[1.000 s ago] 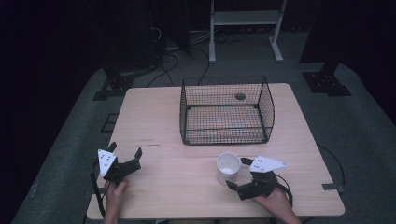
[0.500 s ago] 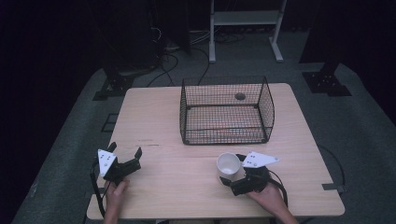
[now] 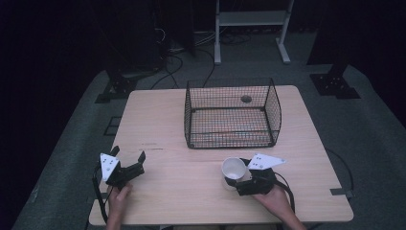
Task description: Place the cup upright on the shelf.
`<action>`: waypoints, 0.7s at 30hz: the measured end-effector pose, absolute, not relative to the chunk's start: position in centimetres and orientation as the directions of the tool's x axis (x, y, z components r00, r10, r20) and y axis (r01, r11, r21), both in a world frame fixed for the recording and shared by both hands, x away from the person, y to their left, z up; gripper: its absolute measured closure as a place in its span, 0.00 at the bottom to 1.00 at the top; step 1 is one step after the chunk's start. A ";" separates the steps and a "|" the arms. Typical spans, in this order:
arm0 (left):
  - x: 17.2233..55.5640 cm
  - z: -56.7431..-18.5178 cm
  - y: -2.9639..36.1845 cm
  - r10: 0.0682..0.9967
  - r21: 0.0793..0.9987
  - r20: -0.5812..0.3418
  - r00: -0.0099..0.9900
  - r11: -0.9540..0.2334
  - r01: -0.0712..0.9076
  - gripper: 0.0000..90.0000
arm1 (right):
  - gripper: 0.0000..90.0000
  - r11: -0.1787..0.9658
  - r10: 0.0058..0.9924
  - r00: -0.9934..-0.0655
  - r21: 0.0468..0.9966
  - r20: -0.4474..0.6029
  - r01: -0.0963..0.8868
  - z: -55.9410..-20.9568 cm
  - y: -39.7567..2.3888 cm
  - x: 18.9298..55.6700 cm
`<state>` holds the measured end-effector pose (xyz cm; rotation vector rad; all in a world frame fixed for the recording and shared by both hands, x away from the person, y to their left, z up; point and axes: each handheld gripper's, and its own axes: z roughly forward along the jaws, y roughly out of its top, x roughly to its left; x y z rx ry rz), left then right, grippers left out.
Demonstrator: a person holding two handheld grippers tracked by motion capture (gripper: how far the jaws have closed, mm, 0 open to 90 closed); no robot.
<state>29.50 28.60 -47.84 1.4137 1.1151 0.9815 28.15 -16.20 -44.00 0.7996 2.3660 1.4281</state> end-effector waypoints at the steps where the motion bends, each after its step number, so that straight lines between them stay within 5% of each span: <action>1: 29.5 -47.8 28.6 0.972 0.992 0.000 0.233 -0.030 0.123 0.00 | 0.20 0.366 0.579 -0.813 0.874 0.054 0.319 -44.0 -16.2 28.2; 21: 29.5 -47.8 28.6 0.973 0.992 -0.001 0.233 -0.028 0.124 0.00 | 0.21 0.353 0.517 -0.846 0.869 0.127 0.346 -41.8 -16.3 29.7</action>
